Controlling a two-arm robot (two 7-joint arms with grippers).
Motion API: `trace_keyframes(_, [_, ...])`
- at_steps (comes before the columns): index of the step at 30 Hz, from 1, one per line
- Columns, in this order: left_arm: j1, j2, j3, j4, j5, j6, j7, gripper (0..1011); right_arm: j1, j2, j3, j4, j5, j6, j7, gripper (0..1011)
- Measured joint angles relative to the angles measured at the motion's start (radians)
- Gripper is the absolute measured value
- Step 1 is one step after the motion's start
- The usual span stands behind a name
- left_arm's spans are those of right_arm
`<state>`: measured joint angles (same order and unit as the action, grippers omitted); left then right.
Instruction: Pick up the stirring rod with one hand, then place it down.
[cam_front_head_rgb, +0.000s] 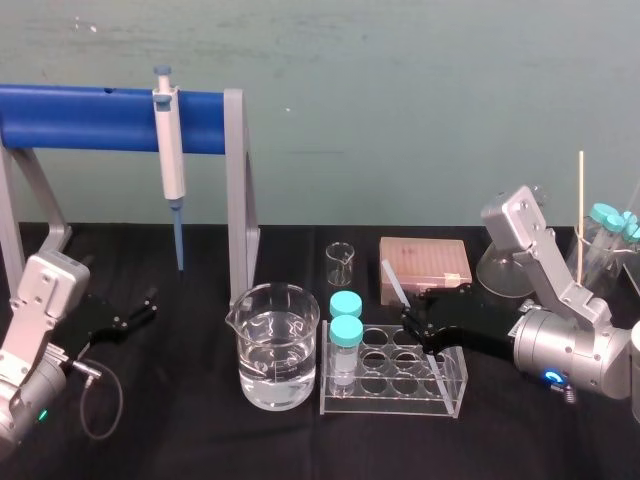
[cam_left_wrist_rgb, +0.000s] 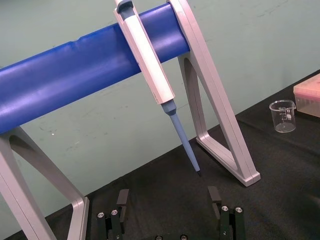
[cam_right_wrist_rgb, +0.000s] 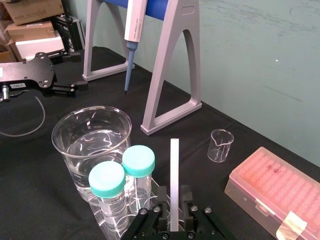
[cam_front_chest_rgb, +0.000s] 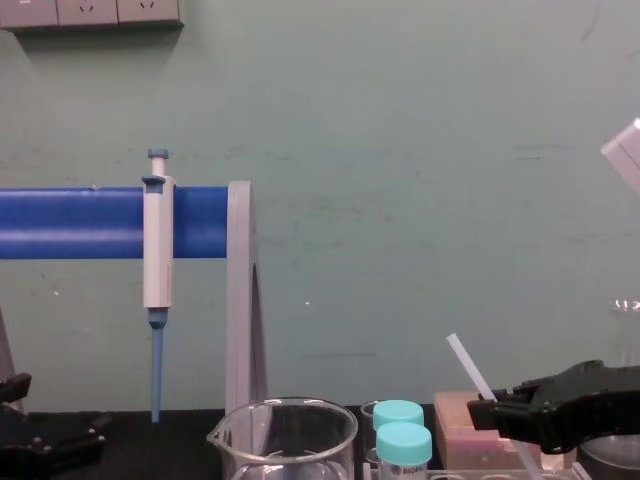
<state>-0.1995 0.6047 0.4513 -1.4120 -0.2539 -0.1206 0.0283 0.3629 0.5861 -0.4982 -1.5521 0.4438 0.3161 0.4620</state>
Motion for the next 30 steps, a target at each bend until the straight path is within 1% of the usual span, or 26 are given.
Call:
trace_keyframes(1, [0.0,0.0,0.0,0.0,0.0,0.0,0.0,1000,0.0,0.0,0.0,0.0,0.0,0.0,0.0,165])
trace_keyframes(4, [0.0,0.0,0.0,0.0,0.0,0.0,0.0,1000,0.0,0.0,0.0,0.0,0.0,0.0,0.0,79])
trace_keyframes(5, [0.0,0.0,0.0,0.0,0.0,0.0,0.0,1000,0.0,0.0,0.0,0.0,0.0,0.0,0.0,67])
trace_keyframes(16, [0.0,0.0,0.0,0.0,0.0,0.0,0.0,1000,-0.002,-0.001,0.002,0.0,0.0,-0.006,0.001,66])
trace_keyframes(20, [0.0,0.0,0.0,0.0,0.0,0.0,0.0,1000,-0.019,-0.008,0.021,-0.002,0.001,-0.048,0.002,66])
trace_keyframes(21, [0.0,0.0,0.0,0.0,0.0,0.0,0.0,1000,-0.028,-0.011,0.029,-0.004,0.003,-0.068,0.003,67])
trace_keyframes(22, [0.0,0.0,0.0,0.0,0.0,0.0,0.0,1000,-0.028,-0.011,0.029,-0.004,0.003,-0.068,0.003,66])
trace_keyframes(25, [0.0,0.0,0.0,0.0,0.0,0.0,0.0,1000,-0.047,-0.014,0.043,-0.01,0.002,-0.106,0.001,66])
trace_keyframes(26, [0.0,0.0,0.0,0.0,0.0,0.0,0.0,1000,-0.06,-0.014,0.053,-0.014,0.001,-0.135,0.0,66])
trace_keyframes(28, [0.0,0.0,0.0,0.0,0.0,0.0,0.0,1000,-0.073,-0.015,0.063,-0.017,0.002,-0.158,0.0,66])
trace_keyframes(29, [0.0,0.0,0.0,0.0,0.0,0.0,0.0,1000,-0.087,-0.015,0.074,-0.02,0.002,-0.187,0.0,66])
trace_keyframes(30, [0.0,0.0,0.0,0.0,0.0,0.0,0.0,1000,-0.087,-0.015,0.074,-0.02,0.002,-0.187,0.0,66])
